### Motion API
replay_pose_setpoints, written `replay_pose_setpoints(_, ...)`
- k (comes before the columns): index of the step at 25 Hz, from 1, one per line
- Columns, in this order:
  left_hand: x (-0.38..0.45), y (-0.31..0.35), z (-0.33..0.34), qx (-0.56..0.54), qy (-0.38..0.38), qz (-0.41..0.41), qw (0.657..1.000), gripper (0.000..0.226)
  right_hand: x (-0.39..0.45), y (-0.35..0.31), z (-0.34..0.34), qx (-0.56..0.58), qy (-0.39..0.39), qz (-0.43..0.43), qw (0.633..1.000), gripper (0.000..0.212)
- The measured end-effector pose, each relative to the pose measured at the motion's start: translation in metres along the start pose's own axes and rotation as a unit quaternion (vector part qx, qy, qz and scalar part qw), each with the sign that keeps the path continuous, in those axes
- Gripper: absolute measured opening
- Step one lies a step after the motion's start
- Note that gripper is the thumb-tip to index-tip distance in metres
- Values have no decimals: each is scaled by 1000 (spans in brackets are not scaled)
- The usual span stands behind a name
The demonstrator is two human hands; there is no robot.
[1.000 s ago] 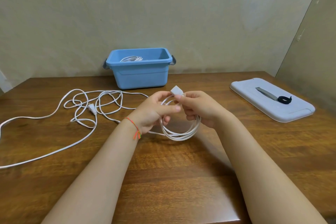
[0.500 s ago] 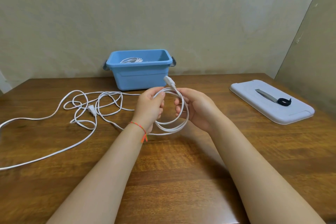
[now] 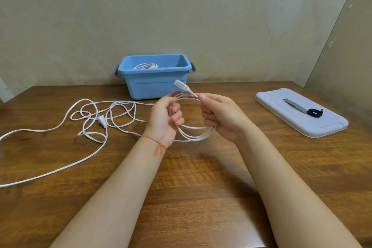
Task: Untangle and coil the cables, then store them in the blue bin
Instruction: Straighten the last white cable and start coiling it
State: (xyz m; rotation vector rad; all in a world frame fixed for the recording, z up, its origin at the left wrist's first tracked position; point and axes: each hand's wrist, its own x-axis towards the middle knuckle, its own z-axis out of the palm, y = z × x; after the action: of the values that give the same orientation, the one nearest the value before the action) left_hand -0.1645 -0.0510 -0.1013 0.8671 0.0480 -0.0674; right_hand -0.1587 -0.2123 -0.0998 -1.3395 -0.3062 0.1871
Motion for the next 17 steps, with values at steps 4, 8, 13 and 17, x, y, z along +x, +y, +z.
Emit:
replay_pose_setpoints(4, -6, 13, -7, 29, -126, -155, 979, 54, -6, -11, -10, -72, -21, 16, 997, 21)
replay_pose_setpoints(8, -5, 15, -13, 246, -212, -217, 921, 58, -9, -16, -18, -163, -106, 88, 977, 21)
replay_pose_setpoints(13, -5, 16, -13, 187, -221, -181, 940, 43, -5, -12, -14, -74, -44, 75, 993, 7)
replay_pose_setpoints(17, -1, 11, -7, -39, -194, -141, 970, 32, 0, -4, 1, 131, 36, 68, 988, 25)
